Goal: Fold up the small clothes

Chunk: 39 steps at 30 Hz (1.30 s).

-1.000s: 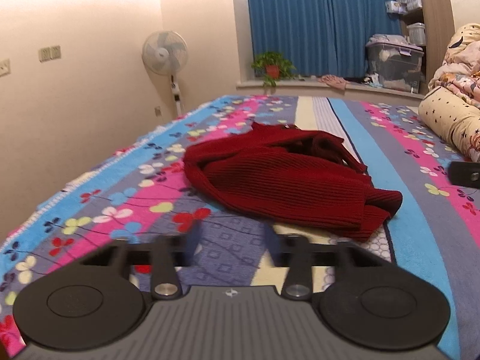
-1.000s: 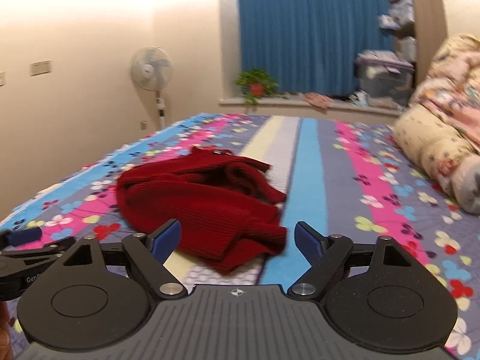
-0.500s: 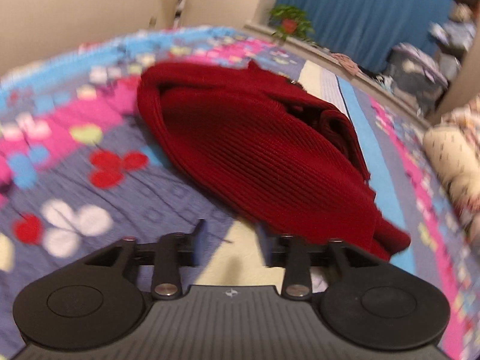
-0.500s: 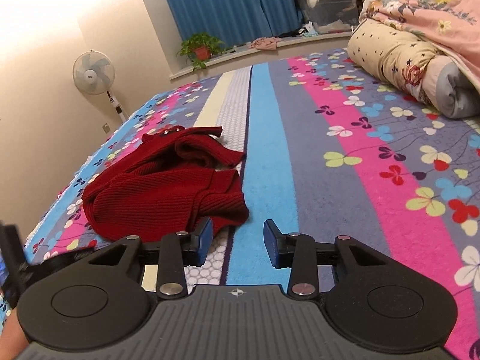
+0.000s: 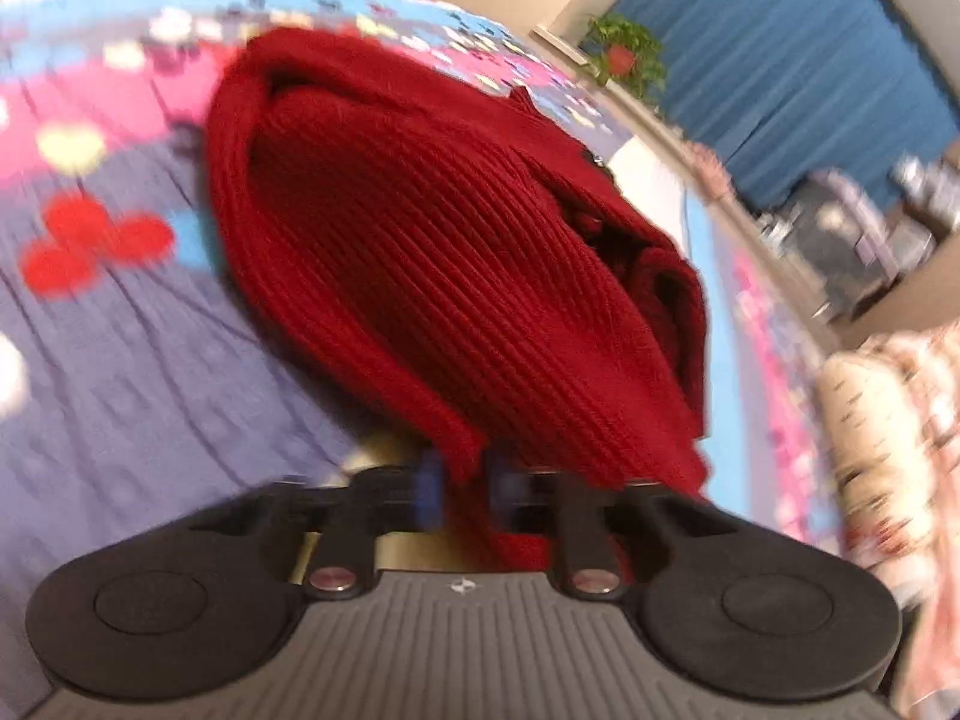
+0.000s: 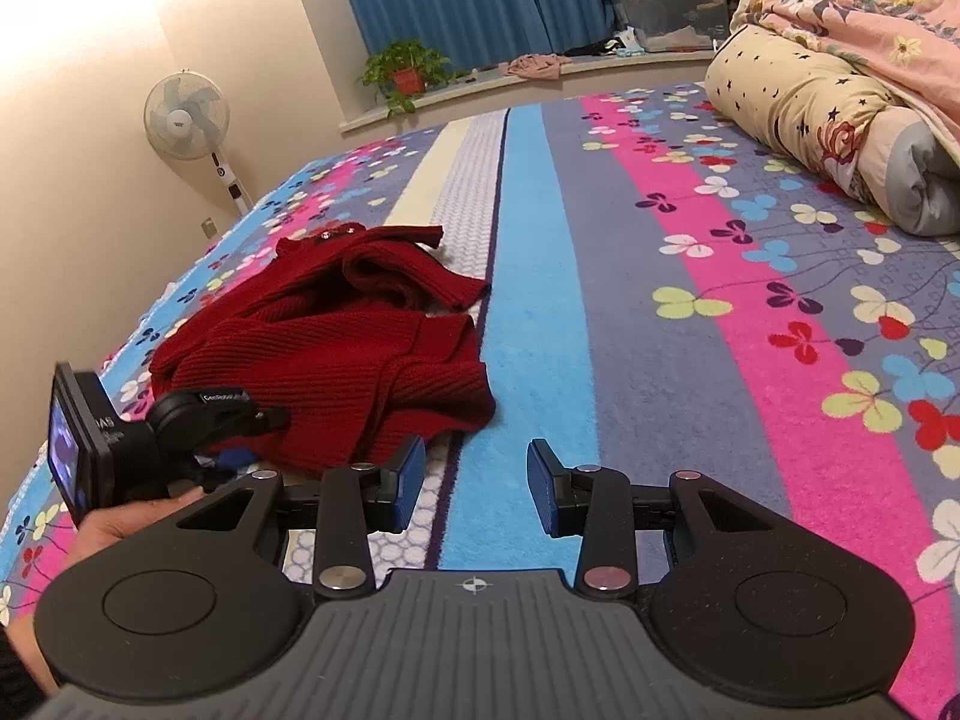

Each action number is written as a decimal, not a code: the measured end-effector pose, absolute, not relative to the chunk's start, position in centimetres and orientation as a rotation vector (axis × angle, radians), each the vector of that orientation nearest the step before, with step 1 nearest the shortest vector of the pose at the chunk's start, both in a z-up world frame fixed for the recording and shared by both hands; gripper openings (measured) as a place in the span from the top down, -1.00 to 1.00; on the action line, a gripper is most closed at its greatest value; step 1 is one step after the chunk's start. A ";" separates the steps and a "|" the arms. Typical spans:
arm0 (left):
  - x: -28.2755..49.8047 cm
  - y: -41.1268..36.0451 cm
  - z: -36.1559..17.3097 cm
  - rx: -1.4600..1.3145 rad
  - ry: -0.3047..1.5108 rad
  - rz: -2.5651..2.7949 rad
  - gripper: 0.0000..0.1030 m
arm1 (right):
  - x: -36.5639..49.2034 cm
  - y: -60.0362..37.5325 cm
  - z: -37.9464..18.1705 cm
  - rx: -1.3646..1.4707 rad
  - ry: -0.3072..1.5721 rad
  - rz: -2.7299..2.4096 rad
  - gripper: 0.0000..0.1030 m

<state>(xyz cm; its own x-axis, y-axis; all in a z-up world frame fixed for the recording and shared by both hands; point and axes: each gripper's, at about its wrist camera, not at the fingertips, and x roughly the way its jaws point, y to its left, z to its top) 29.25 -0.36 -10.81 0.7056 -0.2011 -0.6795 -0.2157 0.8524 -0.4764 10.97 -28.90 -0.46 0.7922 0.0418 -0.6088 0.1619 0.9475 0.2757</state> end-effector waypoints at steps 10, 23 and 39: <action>17.7 10.6 -3.1 -0.332 0.690 -0.168 0.88 | 10.2 -28.7 -0.2 0.333 0.655 -0.064 0.23; 10.8 27.2 -3.7 -0.344 0.829 -0.004 0.82 | 11.0 -26.8 -1.4 0.289 0.677 -0.030 0.23; 13.2 24.8 -7.1 -0.322 1.022 -0.026 0.21 | 22.9 -26.0 -9.7 0.329 0.715 0.060 0.06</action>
<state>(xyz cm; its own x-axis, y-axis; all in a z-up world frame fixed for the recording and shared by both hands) 13.18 24.80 -7.10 0.5252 -0.1705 -0.8337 -0.1284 0.9526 -0.2757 22.89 -26.02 -9.75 0.7557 0.1656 -0.6337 0.0576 0.9469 0.3162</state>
